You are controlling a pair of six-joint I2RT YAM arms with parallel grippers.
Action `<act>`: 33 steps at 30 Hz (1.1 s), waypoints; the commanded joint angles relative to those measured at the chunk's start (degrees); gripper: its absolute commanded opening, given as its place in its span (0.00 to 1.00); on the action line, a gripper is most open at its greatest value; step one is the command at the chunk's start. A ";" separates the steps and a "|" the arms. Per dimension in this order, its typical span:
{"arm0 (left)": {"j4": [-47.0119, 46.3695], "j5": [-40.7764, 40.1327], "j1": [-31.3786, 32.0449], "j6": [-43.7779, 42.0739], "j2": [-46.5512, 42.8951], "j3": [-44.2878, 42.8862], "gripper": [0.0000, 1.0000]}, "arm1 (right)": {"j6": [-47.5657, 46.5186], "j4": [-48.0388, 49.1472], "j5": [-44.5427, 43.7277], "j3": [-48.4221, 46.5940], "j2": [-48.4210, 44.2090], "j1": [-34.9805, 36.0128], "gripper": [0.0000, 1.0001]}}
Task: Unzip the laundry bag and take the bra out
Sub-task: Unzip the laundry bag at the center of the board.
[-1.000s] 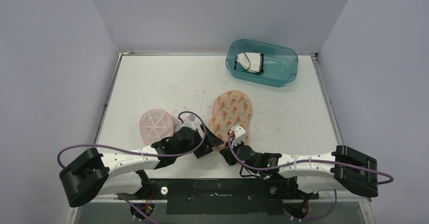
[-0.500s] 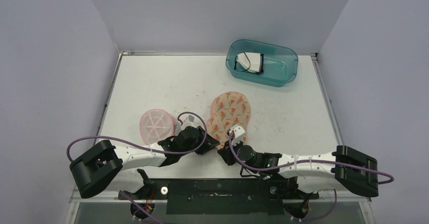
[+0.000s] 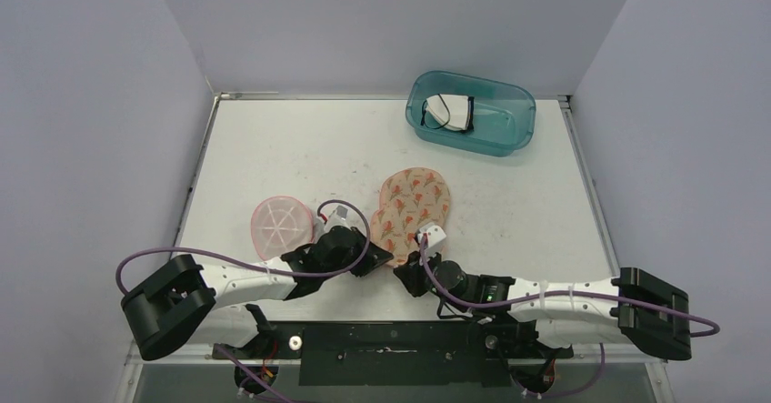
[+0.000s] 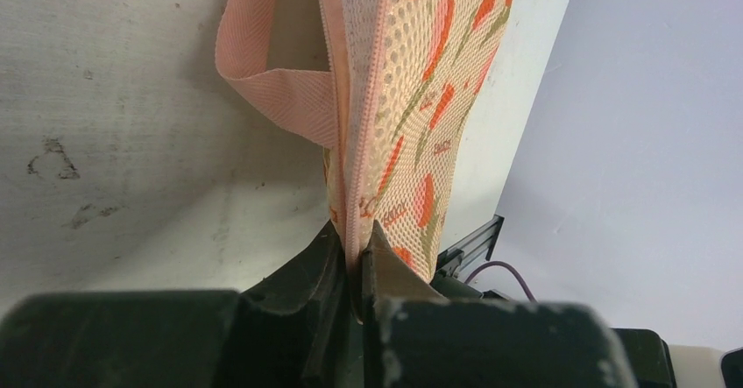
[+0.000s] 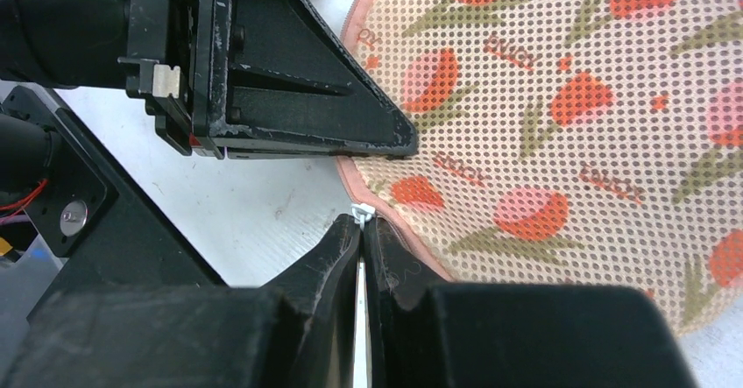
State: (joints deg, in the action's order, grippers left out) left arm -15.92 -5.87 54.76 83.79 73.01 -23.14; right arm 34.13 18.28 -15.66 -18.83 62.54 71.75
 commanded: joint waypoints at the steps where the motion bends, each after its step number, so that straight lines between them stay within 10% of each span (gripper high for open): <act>1: 0.28 -1.87 -2.01 -1.29 -1.50 -0.51 0.00 | 0.83 -2.35 -2.94 0.99 -4.70 0.59 0.05; 25: -4.49 17.29 -10.81 -17.23 7.72 -5.01 0.00 | 4.22 -7.48 -6.87 7.16 -12.34 0.63 0.05; 33: -1.75 18.24 -10.60 -17.16 5.16 -5.40 0.70 | 3.32 -5.01 -5.62 6.37 -10.47 0.77 0.05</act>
State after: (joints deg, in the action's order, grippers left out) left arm -19.07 11.44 44.21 67.81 81.43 -28.29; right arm 38.02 9.37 -20.60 -11.81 51.13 72.10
